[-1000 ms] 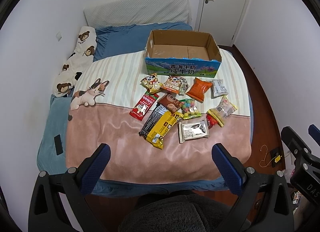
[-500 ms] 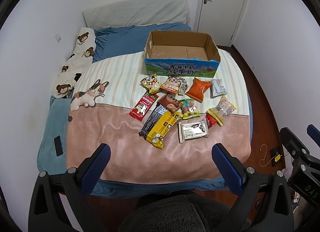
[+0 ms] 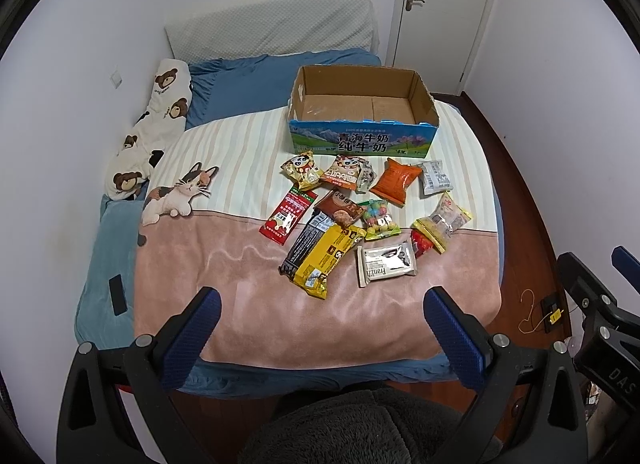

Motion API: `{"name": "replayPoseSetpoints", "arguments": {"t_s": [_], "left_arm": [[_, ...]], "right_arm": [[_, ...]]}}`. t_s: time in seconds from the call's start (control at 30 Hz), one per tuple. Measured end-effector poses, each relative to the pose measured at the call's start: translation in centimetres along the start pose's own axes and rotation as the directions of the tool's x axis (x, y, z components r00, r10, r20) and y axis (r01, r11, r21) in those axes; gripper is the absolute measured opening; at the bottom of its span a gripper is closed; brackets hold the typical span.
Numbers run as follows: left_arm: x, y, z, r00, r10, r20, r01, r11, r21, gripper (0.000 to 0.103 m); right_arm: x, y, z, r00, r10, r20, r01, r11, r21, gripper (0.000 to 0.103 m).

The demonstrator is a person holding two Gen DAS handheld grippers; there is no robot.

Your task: Organize snacks

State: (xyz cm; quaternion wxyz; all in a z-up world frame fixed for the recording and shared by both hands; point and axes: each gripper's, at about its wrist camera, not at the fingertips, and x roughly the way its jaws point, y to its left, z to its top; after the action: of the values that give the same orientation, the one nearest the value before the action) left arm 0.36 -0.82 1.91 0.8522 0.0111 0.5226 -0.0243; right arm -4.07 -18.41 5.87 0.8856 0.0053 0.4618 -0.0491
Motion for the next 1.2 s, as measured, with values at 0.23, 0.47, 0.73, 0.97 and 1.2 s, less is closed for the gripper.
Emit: {"name": "replayPoseSetpoints", "arguments": {"t_s": [0.23,0.47,0.73,0.97,1.2], "left_arm": [[-0.4,0.2,0.1,1.0,-0.002,0.001,0.002,1.0,-0.002,0.103],[0.1,0.6,0.1,1.0,-0.008,-0.011,0.008,1.0,-0.004,0.103],[6.9,1.7,0.3,0.995,0.097,-0.003,-0.096,0.995,0.036,0.103],[17.3,2.0,2.6,0.981,0.18,-0.066,-0.163,0.964,0.209,0.103],[28.4,0.8,2.9,0.955,0.197,-0.224,-0.105,0.925,0.366,0.103]], "right_arm": [[0.1,0.0,0.1,1.0,0.005,-0.006,-0.005,1.0,0.004,0.103],[0.9,-0.1,0.0,1.0,0.013,-0.019,-0.013,1.0,0.018,0.103],[7.3,-1.2,-0.6,0.994,0.045,-0.101,-0.035,0.994,0.1,0.103],[18.6,-2.0,-2.6,0.952,0.153,-0.266,-0.086,0.965,0.25,0.103],[31.5,-1.1,-6.5,0.866,0.276,-0.417,-0.081,0.9,0.428,0.103]]}}
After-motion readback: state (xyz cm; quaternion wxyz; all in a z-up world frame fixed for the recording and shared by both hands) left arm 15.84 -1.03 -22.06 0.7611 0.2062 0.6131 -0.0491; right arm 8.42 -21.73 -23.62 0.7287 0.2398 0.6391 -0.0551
